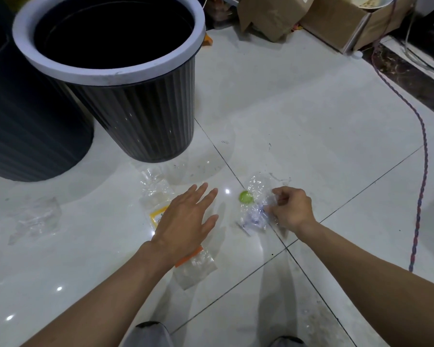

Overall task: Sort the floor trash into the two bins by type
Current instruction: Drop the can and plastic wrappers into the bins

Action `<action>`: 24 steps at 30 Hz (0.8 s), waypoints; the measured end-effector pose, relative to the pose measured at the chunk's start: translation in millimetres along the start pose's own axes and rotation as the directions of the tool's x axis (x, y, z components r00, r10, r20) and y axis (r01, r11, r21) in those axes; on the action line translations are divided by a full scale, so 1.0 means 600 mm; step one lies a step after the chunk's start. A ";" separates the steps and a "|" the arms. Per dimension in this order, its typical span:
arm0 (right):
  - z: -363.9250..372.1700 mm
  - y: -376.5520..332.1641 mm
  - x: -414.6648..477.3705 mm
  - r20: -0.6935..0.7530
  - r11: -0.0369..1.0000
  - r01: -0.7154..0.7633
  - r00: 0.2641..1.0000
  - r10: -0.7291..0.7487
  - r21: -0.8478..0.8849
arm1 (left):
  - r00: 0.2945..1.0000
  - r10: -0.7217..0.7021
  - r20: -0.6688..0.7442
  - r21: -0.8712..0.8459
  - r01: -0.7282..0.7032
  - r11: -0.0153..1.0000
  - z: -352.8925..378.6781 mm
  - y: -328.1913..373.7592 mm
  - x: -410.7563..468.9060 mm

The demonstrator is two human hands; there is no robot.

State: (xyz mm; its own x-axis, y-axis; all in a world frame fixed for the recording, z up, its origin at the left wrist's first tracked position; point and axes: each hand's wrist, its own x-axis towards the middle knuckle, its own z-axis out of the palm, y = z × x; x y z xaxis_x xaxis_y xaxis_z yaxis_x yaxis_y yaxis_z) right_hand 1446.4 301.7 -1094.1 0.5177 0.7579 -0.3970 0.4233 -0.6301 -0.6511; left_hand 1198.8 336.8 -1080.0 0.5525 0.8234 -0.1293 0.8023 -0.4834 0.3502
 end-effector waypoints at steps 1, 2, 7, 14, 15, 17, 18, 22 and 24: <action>-0.003 0.000 0.003 -0.019 0.999 -0.011 1.000 0.012 0.038 | 1.000 0.002 0.001 -0.008 -0.002 1.000 0.001 0.002 0.002; -0.007 0.000 0.007 -0.037 0.997 -0.019 0.999 0.022 0.078 | 1.000 0.004 0.002 -0.010 -0.004 1.000 0.001 0.003 0.004; -0.032 -0.016 0.022 -0.106 0.966 -0.013 0.994 0.042 0.258 | 1.000 0.006 0.021 -0.010 -0.006 1.000 0.002 0.006 0.022; -0.060 -0.029 0.041 -0.181 0.928 -0.014 0.980 0.087 0.373 | 0.995 0.059 0.078 -0.015 -0.058 0.998 0.006 0.021 0.072; -0.061 -0.029 0.045 -0.191 0.921 -0.027 0.976 0.108 0.388 | 0.994 0.065 0.092 -0.014 -0.064 0.998 0.008 0.025 0.080; -0.060 -0.029 0.053 -0.196 0.909 -0.053 0.970 0.145 0.413 | 0.990 0.081 0.119 -0.011 -0.081 0.997 0.014 0.031 0.095; -0.058 -0.031 0.057 -0.191 0.905 -0.062 0.969 0.156 0.422 | 0.987 0.088 0.131 -0.012 -0.087 0.996 0.017 0.032 0.102; -0.046 -0.037 0.070 -0.186 0.897 -0.065 0.969 0.161 0.438 | 0.980 0.108 0.166 -0.026 -0.105 0.994 0.033 0.035 0.122; -0.040 -0.040 0.077 -0.186 0.895 -0.060 0.970 0.157 0.442 | 0.976 0.117 0.181 -0.037 -0.112 0.993 0.042 0.038 0.128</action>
State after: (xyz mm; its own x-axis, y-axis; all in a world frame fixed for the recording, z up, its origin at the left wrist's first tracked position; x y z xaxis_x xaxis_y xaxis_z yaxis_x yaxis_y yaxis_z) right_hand 1477.9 347.8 -1081.2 0.7069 0.6048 -0.3667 0.0191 -0.5346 -0.8449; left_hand 1265.2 381.8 -1105.1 0.6744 0.6936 -0.2530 0.7262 -0.5615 0.3966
